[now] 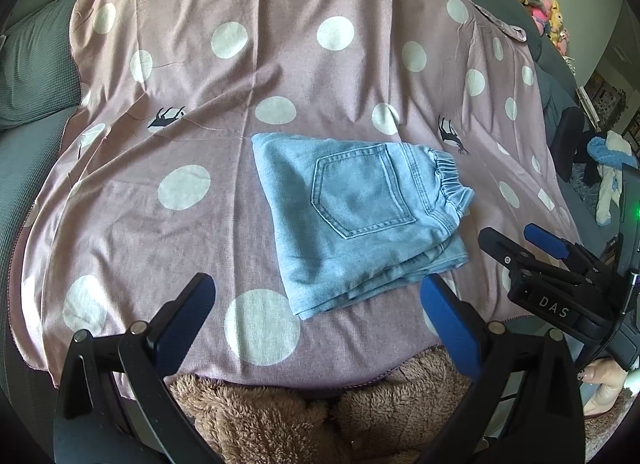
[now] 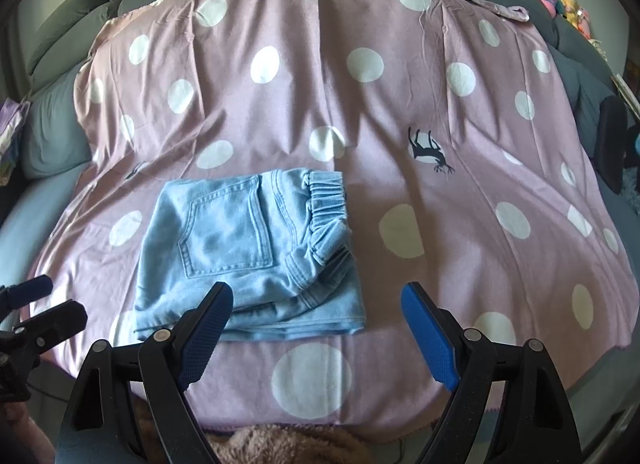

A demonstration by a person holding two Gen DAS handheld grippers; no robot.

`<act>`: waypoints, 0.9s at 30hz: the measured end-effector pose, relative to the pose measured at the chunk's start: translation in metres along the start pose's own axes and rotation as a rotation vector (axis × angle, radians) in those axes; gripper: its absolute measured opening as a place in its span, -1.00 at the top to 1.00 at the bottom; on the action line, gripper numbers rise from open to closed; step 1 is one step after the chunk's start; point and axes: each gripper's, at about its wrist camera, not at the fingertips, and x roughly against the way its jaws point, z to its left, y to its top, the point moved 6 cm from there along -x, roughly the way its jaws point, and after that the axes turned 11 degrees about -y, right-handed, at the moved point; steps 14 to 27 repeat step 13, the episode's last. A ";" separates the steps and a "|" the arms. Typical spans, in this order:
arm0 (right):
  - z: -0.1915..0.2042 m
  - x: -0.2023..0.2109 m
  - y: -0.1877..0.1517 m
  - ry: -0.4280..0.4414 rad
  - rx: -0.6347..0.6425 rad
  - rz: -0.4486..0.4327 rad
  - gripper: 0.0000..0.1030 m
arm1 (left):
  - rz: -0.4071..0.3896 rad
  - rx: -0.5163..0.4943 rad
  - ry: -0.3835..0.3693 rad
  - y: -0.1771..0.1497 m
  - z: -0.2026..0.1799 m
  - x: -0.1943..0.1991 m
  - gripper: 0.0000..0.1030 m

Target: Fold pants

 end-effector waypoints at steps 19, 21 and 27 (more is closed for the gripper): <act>0.001 0.000 0.000 -0.003 -0.001 0.002 -0.67 | 0.002 -0.003 0.012 0.000 0.003 0.000 -0.99; 0.001 0.000 0.000 -0.003 -0.001 0.002 -0.67 | 0.002 -0.003 0.012 0.000 0.003 0.000 -0.99; 0.001 0.000 0.000 -0.003 -0.001 0.002 -0.67 | 0.002 -0.003 0.012 0.000 0.003 0.000 -0.99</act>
